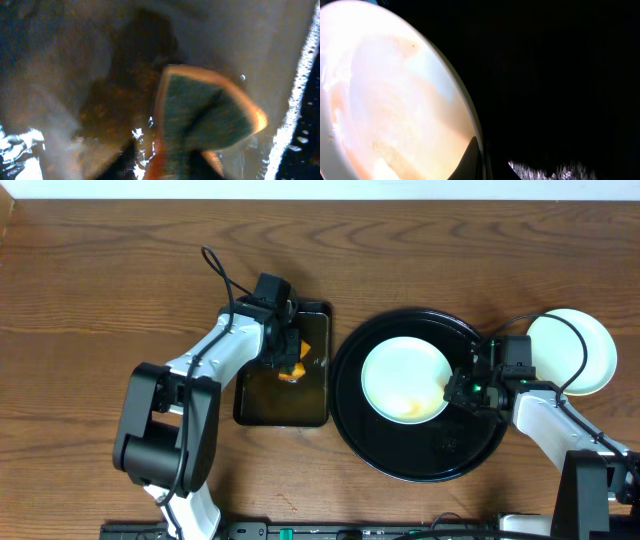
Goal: Clean dirty plates on tray and stack at the side
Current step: 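Lower the sponge into the water tray and release it with left gripper, then lift the pale green plate with right gripper toward the plate stack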
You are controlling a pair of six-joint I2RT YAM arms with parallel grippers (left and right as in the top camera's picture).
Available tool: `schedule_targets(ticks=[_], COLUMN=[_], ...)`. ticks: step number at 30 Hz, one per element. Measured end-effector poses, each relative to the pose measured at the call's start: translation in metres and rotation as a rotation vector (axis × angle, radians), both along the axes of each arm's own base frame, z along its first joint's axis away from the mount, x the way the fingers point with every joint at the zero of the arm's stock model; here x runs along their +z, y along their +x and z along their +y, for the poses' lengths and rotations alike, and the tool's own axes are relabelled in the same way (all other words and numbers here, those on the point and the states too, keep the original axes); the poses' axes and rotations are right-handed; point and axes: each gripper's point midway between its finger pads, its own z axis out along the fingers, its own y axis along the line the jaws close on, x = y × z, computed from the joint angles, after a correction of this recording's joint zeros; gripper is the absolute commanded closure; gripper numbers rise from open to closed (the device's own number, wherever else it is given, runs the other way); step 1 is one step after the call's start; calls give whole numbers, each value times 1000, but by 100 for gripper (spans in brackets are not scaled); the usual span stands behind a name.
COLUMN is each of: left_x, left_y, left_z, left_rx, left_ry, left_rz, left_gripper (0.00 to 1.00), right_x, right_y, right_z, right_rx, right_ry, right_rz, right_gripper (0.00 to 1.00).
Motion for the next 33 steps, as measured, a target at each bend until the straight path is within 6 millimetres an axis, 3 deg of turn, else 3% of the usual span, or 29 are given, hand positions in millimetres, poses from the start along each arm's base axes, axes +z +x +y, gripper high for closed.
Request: schedule_targets(ticks=[2,4,12,20,24,33], left_x=[7,28,81,83,83,83], left_y=[0,-3,-19,-24,-24,-24], left_z=[5,9,15,16,16,17], left_rx=[14,21,23,23,23,24], left_ry=[14,22,6,9,9,12], left_rz=[-11,-37,-102,-91,-91,-92], left_gripper=[30,26,25,25,25,25], right_x=[1,4,24,37,31,31], right_y=[4,9,28,33,28,32], right_z=[1,5,26,39,37,32], right_rx=[16,58,158,222,200,172], right_ry=[-1,11,107,169,164,145], right_rz=[-21,-63,-196,-265,-225,-227], right_gripper=[99,99,99,98,73,57])
